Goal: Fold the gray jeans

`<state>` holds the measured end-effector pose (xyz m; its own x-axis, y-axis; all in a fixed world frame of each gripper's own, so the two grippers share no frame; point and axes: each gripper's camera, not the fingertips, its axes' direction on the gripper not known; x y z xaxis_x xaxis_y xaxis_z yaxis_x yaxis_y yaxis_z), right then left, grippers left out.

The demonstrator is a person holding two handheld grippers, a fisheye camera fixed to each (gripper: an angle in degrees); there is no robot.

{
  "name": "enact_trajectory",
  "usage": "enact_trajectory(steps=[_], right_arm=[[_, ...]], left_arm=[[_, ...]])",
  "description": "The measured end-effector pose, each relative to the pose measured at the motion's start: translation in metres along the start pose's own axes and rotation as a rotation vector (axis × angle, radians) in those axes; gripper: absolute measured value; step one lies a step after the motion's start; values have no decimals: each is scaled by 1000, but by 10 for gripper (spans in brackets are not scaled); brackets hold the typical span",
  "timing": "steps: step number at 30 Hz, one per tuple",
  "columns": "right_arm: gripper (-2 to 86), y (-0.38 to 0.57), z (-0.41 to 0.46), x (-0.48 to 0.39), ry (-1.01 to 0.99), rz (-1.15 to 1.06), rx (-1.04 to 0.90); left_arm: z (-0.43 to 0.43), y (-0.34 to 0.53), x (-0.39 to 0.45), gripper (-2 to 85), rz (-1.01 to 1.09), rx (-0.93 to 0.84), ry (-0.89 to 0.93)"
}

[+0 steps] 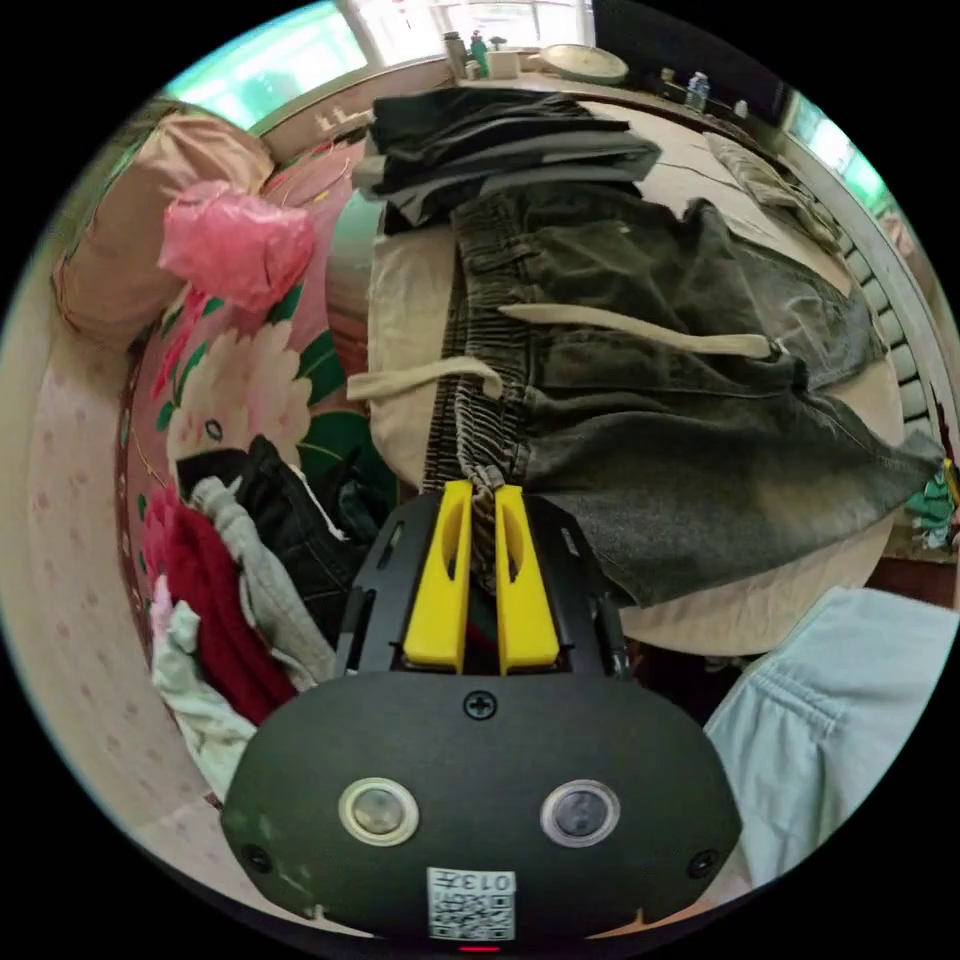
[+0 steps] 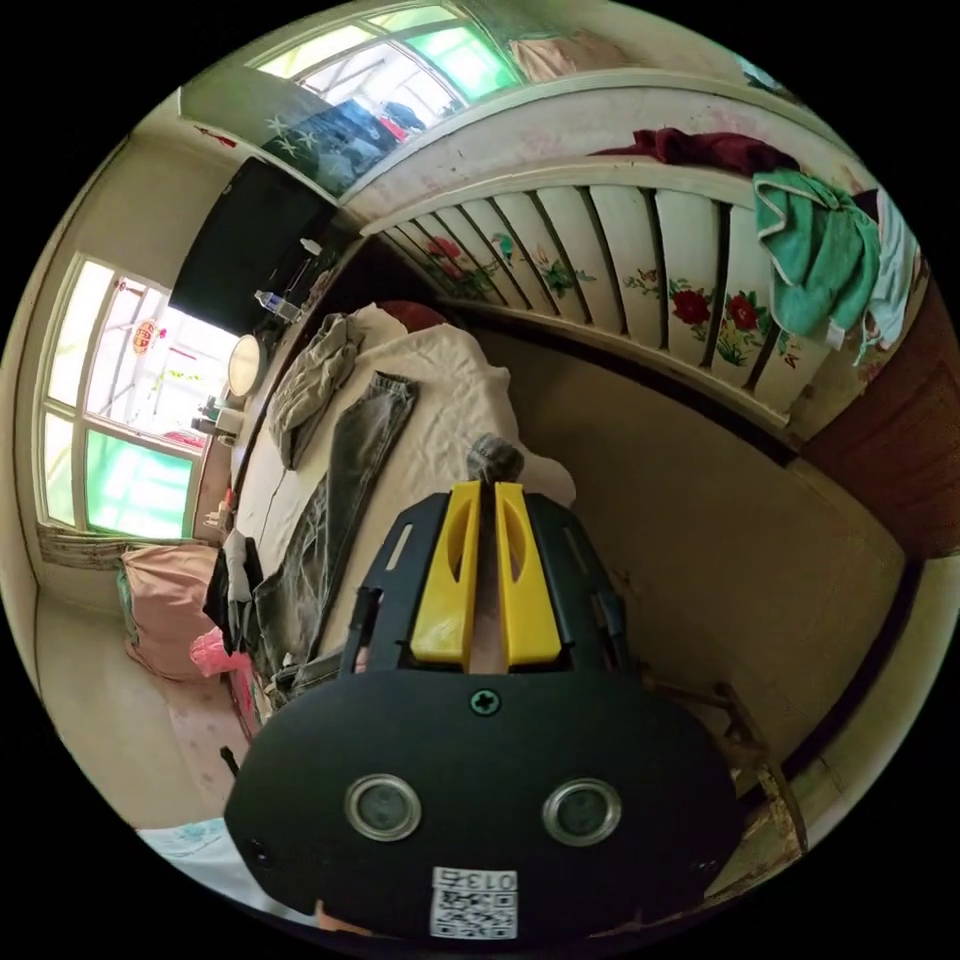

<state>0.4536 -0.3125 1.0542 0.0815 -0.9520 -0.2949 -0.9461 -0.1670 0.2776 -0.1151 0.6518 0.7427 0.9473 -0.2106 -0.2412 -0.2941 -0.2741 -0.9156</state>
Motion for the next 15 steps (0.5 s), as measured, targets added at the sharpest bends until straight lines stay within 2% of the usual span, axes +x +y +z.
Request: enact_trajectory(steps=[3, 7, 10, 13, 14, 15], right_arm=[[23, -5, -22, -4, -5, -43, 13], [26, -15, -40, 3, -79, -9, 13], [33, -28, -23, 10, -75, 25, -54], [43, -38, 4, 18, -274, 54, -23], [46, -42, 8, 15, -355, 53, -5], [48, -44, 5, 6, -345, 3, 8]], left_arm=[[-34, 5, 11, 33, 55, 63, -23], [-65, 29, -4, 36, -38, 108, 53], [-33, 34, -17, 51, -113, 23, 68], [23, 28, -30, 60, -252, -104, 202], [23, 26, -27, 56, -289, -62, 209], [19, 24, -24, 52, -293, -28, 191]])
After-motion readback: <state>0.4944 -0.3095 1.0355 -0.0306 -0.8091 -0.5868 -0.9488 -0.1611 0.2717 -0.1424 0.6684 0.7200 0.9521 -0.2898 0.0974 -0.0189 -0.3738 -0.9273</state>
